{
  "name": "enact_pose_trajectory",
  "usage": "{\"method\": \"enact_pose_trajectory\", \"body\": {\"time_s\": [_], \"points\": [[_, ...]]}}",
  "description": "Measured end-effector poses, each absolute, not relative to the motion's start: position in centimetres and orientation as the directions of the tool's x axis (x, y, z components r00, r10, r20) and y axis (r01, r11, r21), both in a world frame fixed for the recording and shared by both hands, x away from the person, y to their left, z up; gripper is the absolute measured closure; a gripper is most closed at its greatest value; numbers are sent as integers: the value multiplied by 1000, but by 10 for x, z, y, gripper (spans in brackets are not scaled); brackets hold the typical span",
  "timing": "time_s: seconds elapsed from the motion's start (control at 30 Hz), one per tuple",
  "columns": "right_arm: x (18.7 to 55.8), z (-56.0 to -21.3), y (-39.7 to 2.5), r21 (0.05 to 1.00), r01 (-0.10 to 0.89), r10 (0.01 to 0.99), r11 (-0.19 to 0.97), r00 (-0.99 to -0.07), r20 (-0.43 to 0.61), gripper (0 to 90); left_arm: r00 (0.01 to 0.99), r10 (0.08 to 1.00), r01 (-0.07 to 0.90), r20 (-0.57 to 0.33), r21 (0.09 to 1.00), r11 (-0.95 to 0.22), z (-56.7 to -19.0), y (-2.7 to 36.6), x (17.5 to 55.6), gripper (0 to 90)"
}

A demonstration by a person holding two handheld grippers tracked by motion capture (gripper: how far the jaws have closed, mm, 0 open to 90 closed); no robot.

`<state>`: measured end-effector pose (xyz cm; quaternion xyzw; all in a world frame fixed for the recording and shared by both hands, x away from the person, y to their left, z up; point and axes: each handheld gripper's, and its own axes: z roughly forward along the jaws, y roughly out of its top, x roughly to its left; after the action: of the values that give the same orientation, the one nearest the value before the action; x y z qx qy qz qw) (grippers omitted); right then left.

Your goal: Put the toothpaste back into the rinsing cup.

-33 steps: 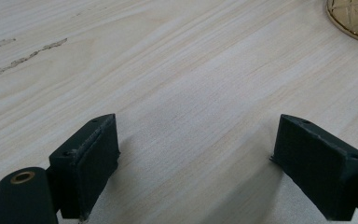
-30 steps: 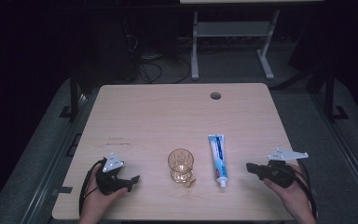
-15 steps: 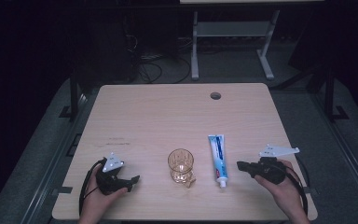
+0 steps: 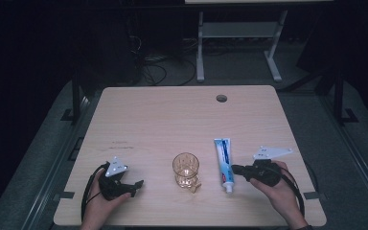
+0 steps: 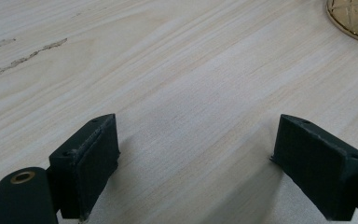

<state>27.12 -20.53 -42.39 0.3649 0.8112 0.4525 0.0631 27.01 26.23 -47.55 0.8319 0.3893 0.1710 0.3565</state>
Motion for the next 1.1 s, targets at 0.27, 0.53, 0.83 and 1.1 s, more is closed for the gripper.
{"method": "enact_pose_trajectory", "body": {"time_s": [0.27,0.53,0.83,1.1], "points": [[275,-427,-194,777,533,631,335,-739,236,897,638,770,526,7,726,-443,-475,262,270,129],[280,-433,-180,763,541,617,355,-749,243,898,639,770,526,7,726,-443,-475,262,270,128],[283,-442,-170,744,547,602,384,-759,247,898,639,769,527,7,725,-444,-475,262,270,129],[283,-448,-166,731,555,596,396,-761,255,898,639,769,527,7,725,-444,-475,262,270,128]]}}
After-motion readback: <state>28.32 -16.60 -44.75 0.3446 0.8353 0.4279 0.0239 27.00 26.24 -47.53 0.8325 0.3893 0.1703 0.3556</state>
